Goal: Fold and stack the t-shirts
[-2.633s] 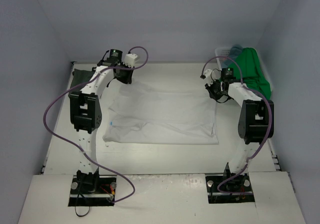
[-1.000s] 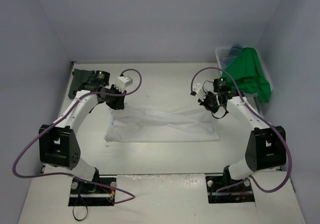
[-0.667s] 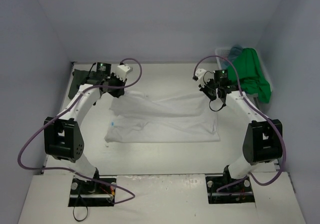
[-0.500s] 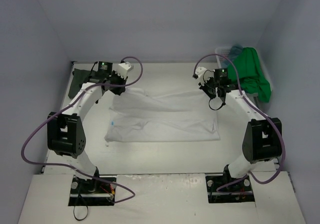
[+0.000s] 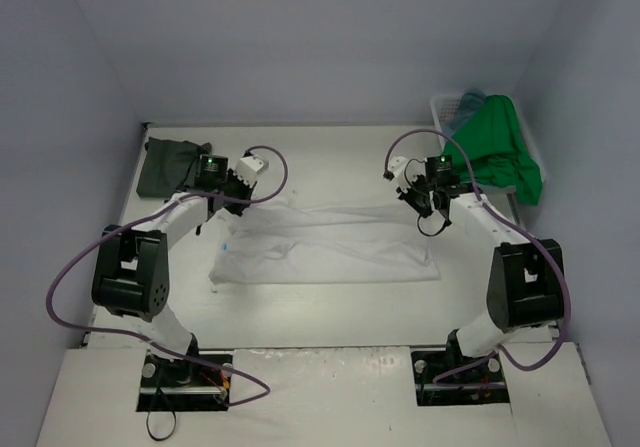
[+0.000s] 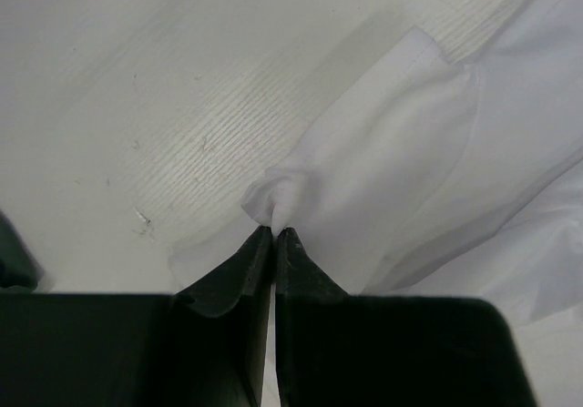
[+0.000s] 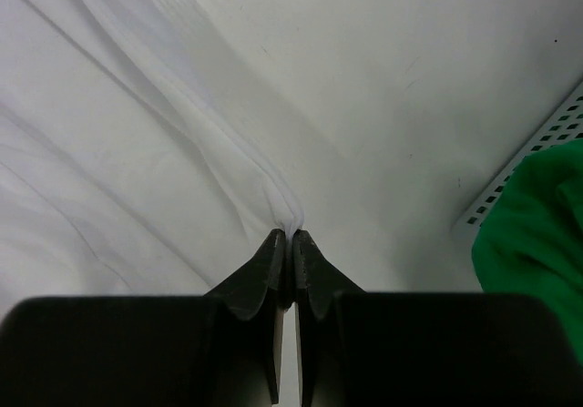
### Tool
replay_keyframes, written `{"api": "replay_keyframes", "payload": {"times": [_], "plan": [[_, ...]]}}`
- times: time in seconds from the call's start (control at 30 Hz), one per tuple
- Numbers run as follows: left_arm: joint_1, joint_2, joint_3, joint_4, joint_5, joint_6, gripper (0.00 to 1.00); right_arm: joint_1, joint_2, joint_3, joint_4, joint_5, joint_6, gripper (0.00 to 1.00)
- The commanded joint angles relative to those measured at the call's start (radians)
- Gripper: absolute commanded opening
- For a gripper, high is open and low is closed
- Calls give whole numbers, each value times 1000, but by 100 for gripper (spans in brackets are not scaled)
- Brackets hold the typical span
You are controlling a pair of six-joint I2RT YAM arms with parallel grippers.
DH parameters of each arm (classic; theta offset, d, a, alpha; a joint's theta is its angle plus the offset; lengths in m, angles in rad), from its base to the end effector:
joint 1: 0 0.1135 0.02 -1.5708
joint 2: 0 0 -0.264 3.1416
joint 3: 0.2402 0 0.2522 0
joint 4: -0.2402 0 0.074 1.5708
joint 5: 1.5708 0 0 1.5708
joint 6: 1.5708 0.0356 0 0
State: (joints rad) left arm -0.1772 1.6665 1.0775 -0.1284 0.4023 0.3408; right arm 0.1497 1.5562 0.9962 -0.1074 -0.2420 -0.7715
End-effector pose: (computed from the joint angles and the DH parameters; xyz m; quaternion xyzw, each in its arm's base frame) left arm 0.3545 -0.0777 0.2199 0.3084 0.8411 -0.1481 0.4190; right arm 0.3357 0.0593 0.2310 -0.4442 0.7766 -0.0292 0.4458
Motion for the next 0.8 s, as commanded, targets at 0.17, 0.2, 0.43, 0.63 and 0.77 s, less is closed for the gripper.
{"api": "replay_keyframes", "payload": {"times": [0.17,0.2,0.43,0.63,0.77], "plan": [[-8,-235,-91,317,-23,1,0,-4,-153,-36,46,13,0,0],[-10,-247,-99,319,-23,3,0,-4,-169,-45,49,17,-2,0],[-16,-373,-148,184,119,7,0,8,-246,-123,5,14,-41,0],[-21,-398,-198,20,196,36,0,17,-294,-162,-66,-16,-64,0],[-21,-424,-243,-22,191,64,0,22,-330,-188,-101,-29,-77,0]]}}
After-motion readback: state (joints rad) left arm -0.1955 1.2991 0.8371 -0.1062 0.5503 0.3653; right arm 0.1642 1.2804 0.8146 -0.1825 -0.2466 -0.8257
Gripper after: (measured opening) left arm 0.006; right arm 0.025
